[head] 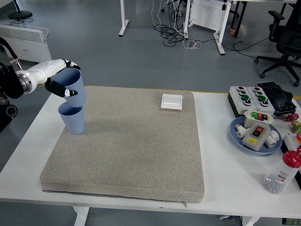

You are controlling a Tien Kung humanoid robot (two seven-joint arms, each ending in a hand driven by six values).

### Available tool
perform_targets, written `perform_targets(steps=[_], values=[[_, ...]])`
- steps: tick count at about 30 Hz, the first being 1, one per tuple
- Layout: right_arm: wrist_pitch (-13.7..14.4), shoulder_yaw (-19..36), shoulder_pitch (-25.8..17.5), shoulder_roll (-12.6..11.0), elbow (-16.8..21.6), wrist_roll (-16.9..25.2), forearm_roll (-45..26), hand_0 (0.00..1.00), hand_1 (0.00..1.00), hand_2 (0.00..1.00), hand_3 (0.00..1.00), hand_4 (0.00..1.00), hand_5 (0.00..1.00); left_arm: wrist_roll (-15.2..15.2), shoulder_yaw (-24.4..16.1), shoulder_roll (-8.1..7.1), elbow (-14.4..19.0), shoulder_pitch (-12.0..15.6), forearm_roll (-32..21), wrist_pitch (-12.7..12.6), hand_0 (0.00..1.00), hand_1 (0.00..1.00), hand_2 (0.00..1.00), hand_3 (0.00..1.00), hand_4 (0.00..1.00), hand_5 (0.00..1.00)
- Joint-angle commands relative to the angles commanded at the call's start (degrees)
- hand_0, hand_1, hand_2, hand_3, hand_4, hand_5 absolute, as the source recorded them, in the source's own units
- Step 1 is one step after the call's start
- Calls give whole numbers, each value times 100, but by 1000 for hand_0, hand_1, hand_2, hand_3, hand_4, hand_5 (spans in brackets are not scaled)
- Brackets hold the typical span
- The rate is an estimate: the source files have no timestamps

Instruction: Push cup pick cup insert cup

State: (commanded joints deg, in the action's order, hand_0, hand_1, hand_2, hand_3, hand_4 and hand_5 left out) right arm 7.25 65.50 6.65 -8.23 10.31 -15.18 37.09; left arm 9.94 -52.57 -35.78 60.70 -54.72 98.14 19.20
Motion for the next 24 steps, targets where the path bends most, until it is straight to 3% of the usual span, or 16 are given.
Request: perform_targets(steps=[4, 24], values=[[-1, -16, 3, 0, 0, 3, -17, 724, 649, 644, 575, 120, 465, -87, 71, 40, -256, -71, 19, -31, 587, 502, 483, 479, 283, 2], [2, -44, -8, -13, 0, 12, -38, 724, 649, 644, 575, 120, 465, -282, 324, 172, -837, -158, 54, -109, 602, 536, 510, 485, 246, 2]])
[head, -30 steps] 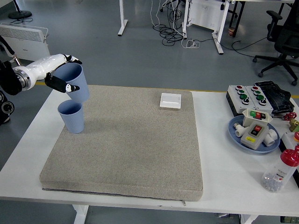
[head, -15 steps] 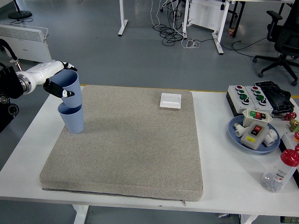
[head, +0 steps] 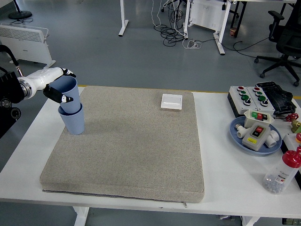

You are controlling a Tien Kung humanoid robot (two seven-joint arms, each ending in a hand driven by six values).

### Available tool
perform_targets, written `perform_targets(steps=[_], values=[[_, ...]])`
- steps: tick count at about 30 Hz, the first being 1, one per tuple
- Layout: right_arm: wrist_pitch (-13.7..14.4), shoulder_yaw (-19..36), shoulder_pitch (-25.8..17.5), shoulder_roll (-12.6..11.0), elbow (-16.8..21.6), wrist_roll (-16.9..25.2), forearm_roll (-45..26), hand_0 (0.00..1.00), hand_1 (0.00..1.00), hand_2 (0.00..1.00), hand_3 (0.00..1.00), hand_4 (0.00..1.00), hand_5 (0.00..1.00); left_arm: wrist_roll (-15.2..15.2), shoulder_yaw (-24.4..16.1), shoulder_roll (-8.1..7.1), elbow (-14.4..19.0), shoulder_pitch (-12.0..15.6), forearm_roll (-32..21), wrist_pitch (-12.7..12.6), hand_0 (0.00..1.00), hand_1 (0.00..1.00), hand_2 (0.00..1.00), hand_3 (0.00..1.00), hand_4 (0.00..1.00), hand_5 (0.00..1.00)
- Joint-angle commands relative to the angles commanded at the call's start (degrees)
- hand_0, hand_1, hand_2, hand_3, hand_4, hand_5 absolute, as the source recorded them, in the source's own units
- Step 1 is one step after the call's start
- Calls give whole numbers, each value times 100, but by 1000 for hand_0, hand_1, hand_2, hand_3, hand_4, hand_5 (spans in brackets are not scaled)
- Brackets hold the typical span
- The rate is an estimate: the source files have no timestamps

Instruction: Push cup pick cup insert cup

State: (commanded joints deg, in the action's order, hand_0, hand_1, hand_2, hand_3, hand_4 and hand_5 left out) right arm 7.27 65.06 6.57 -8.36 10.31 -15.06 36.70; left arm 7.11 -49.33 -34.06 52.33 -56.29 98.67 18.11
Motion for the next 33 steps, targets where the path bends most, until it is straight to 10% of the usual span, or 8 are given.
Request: perform_targets(steps=[8, 9, 14, 15, 33], values=[[0, 4, 20, 0, 0, -2, 15, 724, 649, 644, 574, 120, 465, -122, -14, 62, -264, -24, 7, -93, 575, 589, 581, 528, 348, 2], [0, 4, 21, 0, 0, -3, 15, 724, 649, 644, 575, 120, 465, -141, -32, 70, -292, -23, 0, -98, 699, 777, 805, 600, 701, 83], [0, 11, 27, 1, 0, -1, 22, 724, 649, 644, 575, 120, 465, -243, -70, 82, -341, -18, -52, -80, 699, 777, 805, 600, 701, 83], [0, 12, 27, 1, 0, -1, 23, 725, 649, 644, 575, 120, 465, -248, -71, 82, -340, -19, -56, -75, 860, 860, 910, 699, 862, 294], [0, 20, 39, 1, 0, 2, 33, 725, 648, 643, 575, 120, 467, -88, -66, 84, -379, -41, -176, 96, 974, 952, 998, 917, 948, 404]])
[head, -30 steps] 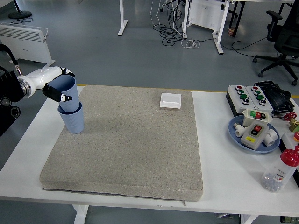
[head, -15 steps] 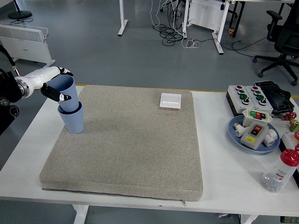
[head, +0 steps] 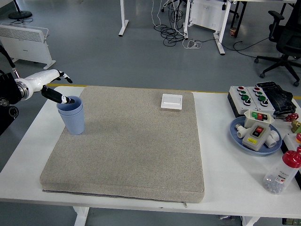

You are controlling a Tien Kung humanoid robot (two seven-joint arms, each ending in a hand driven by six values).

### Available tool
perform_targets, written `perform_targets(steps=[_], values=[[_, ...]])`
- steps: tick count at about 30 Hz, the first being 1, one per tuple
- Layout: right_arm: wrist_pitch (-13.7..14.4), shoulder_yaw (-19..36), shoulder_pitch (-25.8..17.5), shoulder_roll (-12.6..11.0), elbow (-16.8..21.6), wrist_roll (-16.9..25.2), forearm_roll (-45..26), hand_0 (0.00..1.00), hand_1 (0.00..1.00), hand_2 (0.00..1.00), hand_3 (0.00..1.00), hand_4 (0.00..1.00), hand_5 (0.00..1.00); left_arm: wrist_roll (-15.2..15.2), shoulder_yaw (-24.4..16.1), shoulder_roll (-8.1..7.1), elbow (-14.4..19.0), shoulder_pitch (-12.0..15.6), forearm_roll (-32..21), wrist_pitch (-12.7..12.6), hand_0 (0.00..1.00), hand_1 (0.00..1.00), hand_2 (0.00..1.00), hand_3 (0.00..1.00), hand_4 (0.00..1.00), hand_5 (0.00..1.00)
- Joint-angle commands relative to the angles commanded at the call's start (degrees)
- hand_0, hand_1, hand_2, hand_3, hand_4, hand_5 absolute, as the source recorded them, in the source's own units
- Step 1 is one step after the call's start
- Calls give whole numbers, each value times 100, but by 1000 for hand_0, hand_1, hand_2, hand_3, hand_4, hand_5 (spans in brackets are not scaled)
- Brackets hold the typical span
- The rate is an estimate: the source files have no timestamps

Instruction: Push cup pick cup insert cup

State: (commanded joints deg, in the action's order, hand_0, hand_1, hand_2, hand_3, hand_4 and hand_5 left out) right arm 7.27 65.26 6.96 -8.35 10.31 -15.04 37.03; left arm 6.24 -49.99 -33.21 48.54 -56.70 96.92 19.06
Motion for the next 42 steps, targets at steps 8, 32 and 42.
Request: perform_targets(steps=[8, 32, 42], values=[[1, -2, -4, 0, 0, -2, -14, 725, 648, 642, 575, 120, 466, -161, -177, -27, 26, 56, 1, -207, 972, 954, 998, 929, 953, 404], [-2, 97, -55, 32, 0, -10, 88, 725, 647, 642, 575, 120, 465, -628, -3004, 135, 2037, 2426, -4576, -2313, 538, 600, 597, 541, 568, 729], [-6, 161, -49, 36, 0, 8, 105, 725, 649, 642, 575, 120, 465, -56, -4288, 812, 2932, 4295, -7026, -958, 781, 810, 869, 785, 712, 998]])
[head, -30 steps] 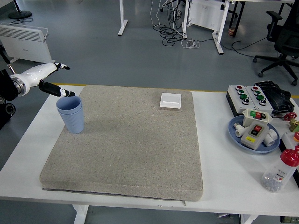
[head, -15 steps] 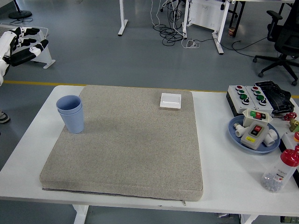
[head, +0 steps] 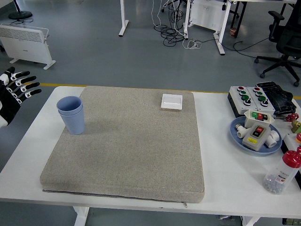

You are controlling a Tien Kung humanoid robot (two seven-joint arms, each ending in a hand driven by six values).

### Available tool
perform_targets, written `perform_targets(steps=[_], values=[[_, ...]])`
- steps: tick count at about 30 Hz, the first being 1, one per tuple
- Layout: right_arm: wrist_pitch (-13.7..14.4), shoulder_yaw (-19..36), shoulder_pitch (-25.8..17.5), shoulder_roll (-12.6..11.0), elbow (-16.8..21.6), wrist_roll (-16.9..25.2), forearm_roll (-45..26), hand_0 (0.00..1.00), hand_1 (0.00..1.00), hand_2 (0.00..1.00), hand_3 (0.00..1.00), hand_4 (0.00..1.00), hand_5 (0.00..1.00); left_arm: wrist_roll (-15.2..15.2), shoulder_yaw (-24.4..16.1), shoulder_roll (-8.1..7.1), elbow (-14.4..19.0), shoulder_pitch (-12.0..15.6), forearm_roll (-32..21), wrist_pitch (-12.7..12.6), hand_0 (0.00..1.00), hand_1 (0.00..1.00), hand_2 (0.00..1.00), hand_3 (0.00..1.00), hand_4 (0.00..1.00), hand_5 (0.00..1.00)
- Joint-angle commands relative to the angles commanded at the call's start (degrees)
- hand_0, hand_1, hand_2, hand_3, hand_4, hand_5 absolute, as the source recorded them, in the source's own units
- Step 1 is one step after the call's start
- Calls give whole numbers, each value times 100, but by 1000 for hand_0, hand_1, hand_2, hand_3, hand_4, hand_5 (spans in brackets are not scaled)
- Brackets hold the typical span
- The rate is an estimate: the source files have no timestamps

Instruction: Push cup pick cup insert cup

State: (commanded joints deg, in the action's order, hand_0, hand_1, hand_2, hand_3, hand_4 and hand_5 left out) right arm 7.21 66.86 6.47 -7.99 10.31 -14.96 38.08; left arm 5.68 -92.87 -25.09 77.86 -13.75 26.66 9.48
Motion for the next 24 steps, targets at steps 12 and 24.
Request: perform_targets(steps=[12, 24], values=[[-5, 16, -84, -3, 0, -27, 88, 725, 649, 642, 575, 120, 465, -1317, -734, 1686, -367, 937, -1019, -146, 840, 854, 918, 826, 710, 998], [-18, 7, -74, -16, 0, -39, 113, 725, 649, 643, 574, 120, 465, -1103, -466, 1539, -404, 1245, -997, -38, 857, 865, 928, 841, 715, 998]])
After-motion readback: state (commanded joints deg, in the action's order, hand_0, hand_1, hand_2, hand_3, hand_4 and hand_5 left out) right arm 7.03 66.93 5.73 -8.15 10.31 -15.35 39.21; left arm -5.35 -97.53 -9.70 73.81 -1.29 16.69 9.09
